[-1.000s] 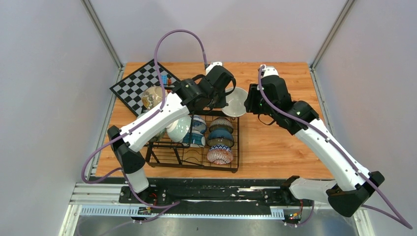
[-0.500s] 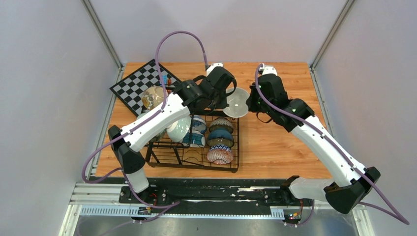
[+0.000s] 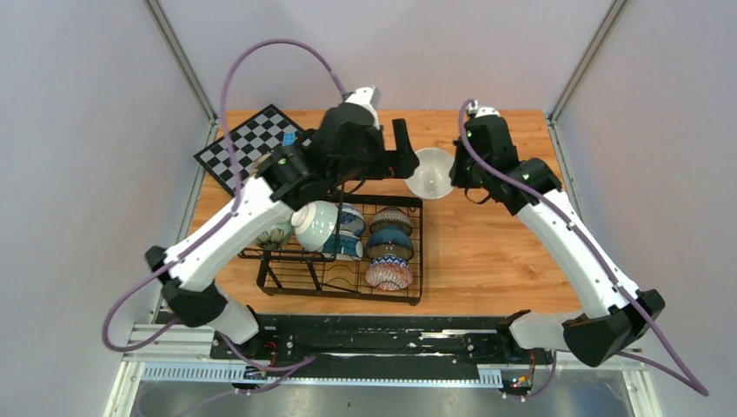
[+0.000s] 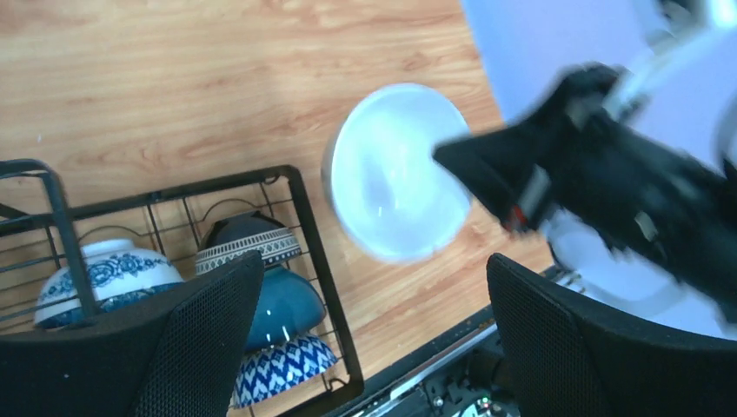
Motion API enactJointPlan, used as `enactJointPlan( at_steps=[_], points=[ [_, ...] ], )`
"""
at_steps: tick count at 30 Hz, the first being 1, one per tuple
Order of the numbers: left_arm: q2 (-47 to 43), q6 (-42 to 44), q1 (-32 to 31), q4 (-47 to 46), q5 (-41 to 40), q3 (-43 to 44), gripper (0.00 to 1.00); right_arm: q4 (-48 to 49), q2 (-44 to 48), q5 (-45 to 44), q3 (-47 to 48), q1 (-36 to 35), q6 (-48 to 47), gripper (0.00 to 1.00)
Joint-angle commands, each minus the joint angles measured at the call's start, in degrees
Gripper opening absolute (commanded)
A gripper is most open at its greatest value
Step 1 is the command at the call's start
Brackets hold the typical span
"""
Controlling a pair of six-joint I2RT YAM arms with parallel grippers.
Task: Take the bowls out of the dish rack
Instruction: Place the bowl at the center of the board.
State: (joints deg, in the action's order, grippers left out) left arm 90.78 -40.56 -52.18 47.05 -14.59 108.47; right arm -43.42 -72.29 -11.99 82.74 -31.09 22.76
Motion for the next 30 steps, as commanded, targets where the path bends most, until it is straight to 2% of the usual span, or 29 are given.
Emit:
enactJointPlan(
  at_steps=[1, 5, 8, 12, 17, 23, 30],
  points=[
    [-11.8, 7.3, 0.2, -8.4, 2.9, -7.1, 1.0, 2.9, -4.0, 3.4, 4.0, 10.3, 4.2, 0.0],
    [-22.2, 11.8, 0.2, -14.5, 0.7, -18.8, 1.0, 6.3, -10.9, 3.2, 4.6, 18.3, 7.7, 0.0],
    [-28.6, 14.5, 0.2, -15.5, -5.0, -24.7, 1.0, 8.2, -16.4, 0.6, 4.6, 23.5, 9.9, 0.0],
    [-33.8, 18.9, 0.2, -14.9, -10.7, -28.0, 1.0, 13.5, -21.9, 1.3, 1.2, 31.3, 12.8, 0.0],
    [-37.4, 22.8, 0.3, -14.4, -11.9, -31.1, 1.0, 18.5, -29.4, 5.1, 1.2, 39.3, 12.6, 0.0],
    [-41.5, 25.1, 0.3, -15.9, -9.7, -33.9, 1.0, 20.4, -36.3, 10.0, 7.0, 44.5, 11.2, 0.0],
    [-44.0, 24.9, 0.3, -18.0, -9.5, -36.7, 1.0, 21.5, -42.1, 11.1, 14.0, 45.7, 10.5, 0.0]
  ],
)
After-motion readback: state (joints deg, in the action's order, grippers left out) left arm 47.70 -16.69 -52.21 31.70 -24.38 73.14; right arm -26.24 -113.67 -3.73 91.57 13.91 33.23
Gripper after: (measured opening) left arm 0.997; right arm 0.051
